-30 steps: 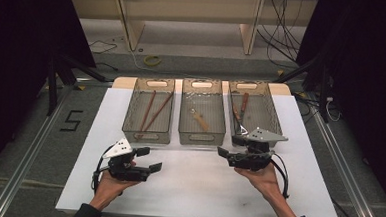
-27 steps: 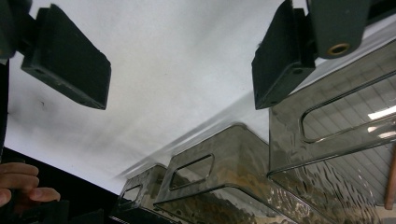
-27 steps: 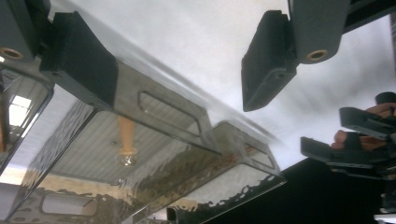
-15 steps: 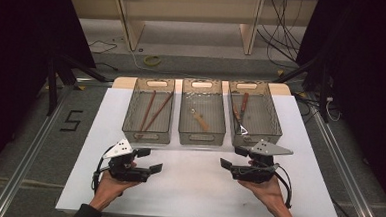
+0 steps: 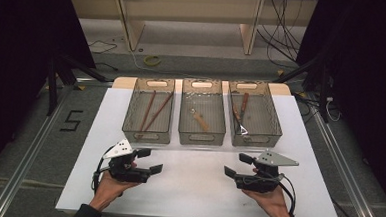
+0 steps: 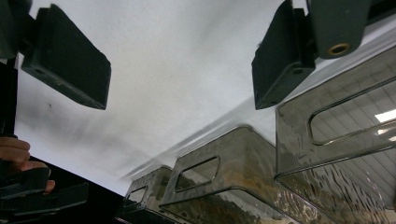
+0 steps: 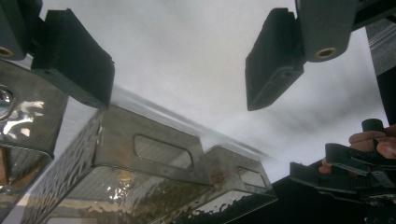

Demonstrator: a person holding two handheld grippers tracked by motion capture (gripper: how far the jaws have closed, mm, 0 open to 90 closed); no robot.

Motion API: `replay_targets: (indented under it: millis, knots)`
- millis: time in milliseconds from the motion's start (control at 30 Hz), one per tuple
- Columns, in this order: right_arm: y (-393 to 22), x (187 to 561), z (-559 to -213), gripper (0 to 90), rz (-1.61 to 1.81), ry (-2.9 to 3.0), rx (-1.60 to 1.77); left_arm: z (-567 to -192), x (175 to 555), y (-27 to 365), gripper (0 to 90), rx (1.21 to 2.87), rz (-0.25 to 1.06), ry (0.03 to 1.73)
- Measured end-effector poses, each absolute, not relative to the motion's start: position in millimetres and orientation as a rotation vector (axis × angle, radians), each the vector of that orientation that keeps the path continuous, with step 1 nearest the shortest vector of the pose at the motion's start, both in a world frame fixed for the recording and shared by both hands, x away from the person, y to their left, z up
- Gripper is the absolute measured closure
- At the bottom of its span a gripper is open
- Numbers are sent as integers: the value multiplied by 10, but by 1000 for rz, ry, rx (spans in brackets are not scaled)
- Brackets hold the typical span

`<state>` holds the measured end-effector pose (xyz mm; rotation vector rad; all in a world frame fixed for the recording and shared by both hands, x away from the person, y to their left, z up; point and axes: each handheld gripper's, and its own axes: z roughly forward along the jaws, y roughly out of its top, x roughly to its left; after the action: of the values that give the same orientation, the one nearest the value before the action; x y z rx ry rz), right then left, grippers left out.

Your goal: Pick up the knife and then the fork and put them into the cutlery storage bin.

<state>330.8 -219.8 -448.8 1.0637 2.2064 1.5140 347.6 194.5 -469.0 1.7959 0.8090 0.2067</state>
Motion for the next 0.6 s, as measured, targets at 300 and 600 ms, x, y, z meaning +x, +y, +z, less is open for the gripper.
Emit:
replay_targets:
  millis: [300,600]
  knots:
    - [-2210,3307,-4487,251,1508,2199,1063,-4689,3477,1944,190,1797,209,807]
    - [-2206,3310,-4486,251,1509,2199,1063,-4689,3477,1941,190,1796,209,807]
